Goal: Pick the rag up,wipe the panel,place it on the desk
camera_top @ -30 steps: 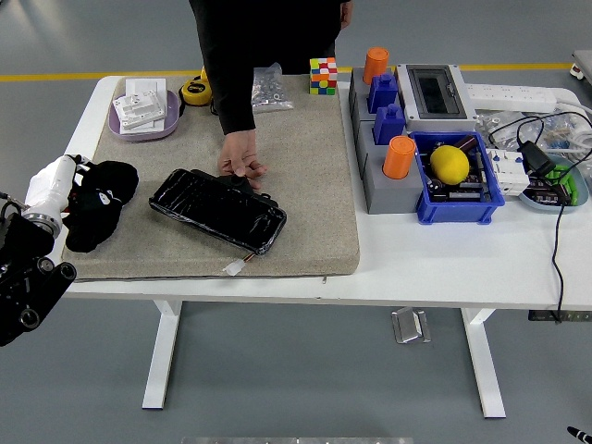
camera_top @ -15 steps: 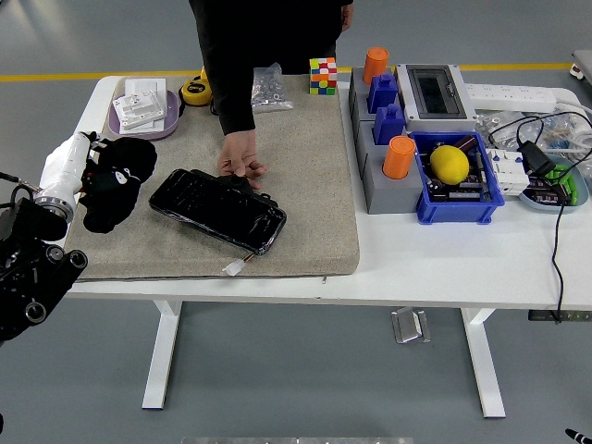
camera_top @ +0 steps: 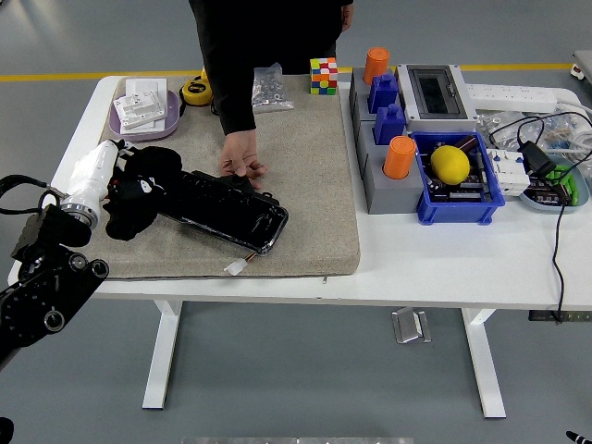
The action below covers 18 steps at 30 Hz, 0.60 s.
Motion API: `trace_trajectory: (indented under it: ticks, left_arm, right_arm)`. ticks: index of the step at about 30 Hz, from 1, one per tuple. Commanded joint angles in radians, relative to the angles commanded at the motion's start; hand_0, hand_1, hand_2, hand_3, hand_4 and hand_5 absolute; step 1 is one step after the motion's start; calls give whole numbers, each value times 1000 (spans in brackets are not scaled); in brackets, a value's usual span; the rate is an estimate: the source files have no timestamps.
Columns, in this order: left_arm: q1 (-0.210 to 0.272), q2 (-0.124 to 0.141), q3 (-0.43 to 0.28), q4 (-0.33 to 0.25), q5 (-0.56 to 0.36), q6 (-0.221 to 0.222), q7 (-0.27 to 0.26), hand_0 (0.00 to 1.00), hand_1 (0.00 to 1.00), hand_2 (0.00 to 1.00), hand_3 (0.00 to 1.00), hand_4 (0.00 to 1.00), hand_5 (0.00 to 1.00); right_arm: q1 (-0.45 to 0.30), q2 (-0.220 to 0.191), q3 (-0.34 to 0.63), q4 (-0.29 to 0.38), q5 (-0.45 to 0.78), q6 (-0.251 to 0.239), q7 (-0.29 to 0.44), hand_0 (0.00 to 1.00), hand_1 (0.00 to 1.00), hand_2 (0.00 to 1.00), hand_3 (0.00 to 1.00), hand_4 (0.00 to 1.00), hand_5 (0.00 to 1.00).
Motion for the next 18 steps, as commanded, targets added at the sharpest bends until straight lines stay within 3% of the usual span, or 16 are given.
trace_trajectory:
  ticks: [7, 18]
  left_arm:
    - [-4, -2, 42, -20, -2, 4, 3, 218, 158, 470, 328, 318, 2]
    - [1, -14, 74, -111, 21, 18, 22, 218, 158, 471, 330, 318, 2]
  right_arm:
    - [-2, 1, -3, 1, -1, 1, 2, 706, 583, 652, 575, 992, 526]
    - [-5, 0, -2, 1, -2, 2, 5, 707, 583, 652, 576, 993, 526]
